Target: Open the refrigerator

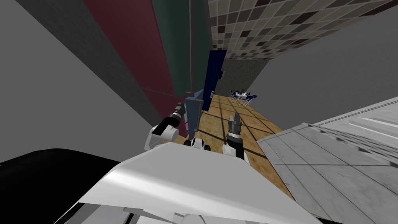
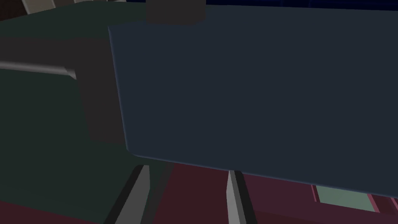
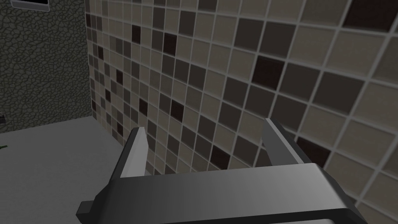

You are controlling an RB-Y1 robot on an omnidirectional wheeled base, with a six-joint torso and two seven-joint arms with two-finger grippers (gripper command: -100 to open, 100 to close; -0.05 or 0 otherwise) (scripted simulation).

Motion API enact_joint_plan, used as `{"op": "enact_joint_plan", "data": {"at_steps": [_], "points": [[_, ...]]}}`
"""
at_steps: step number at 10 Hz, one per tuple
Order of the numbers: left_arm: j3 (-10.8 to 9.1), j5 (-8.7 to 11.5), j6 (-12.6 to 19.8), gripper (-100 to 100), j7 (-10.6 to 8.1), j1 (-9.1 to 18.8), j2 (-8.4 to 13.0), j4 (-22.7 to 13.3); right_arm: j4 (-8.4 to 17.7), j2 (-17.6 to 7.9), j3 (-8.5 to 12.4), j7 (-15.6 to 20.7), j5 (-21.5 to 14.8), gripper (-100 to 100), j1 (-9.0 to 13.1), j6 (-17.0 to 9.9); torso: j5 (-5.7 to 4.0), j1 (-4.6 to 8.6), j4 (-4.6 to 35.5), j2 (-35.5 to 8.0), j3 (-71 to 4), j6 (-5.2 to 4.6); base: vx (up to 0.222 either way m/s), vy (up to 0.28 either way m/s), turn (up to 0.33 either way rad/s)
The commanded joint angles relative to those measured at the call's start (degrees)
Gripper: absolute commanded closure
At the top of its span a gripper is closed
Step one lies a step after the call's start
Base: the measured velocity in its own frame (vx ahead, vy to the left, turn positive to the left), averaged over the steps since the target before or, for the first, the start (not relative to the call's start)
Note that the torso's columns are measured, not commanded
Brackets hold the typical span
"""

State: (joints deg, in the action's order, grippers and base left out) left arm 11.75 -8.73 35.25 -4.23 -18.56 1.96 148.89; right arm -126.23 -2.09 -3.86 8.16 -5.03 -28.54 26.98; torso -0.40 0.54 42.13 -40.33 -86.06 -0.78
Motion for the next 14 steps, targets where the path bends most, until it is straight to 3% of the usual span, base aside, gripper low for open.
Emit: {"op": "enact_joint_plan", "data": {"at_steps": [1, 4, 6, 14], "points": [[-0.04, 0.5, -2.4, 100, -0.12, -0.2, 0.2, 0.5, 0.0, 0.0, 0.0, 0.0, 0.0, 0, 0.0, 0.0, 0.00, -0.01, 0.1, -0.2, 0.1, 0.05, -0.024, -0.010, -0.026], [-0.17, -0.7, -1.4, 100, -0.18, -1.5, -0.3, -0.2, 0.0, 0.0, 0.0, 0.0, 0.0, 0, 0.0, 0.0, 0.08, -0.16, 0.1, -0.7, 0.5, 0.28, -0.024, -0.049, 0.063], [-0.82, -1.4, -1.2, 100, -0.43, -1.0, -0.8, -0.1, 0.0, 0.0, 0.0, 0.0, 0.0, 0, 0.0, 0.0, -0.08, 0.47, 0.2, -1.0, 0.7, 0.30, 0.041, -0.257, 0.166], [-4.71, -6.0, 0.2, 100, -1.91, 2.1, -3.6, 0.7, 0.0, 0.0, 0.0, 0.0, 0.0, 0, 0.0, 0.0, 0.13, -0.65, 0.3, -0.9, 0.6, 0.20, 0.029, -0.305, 0.125]]}}
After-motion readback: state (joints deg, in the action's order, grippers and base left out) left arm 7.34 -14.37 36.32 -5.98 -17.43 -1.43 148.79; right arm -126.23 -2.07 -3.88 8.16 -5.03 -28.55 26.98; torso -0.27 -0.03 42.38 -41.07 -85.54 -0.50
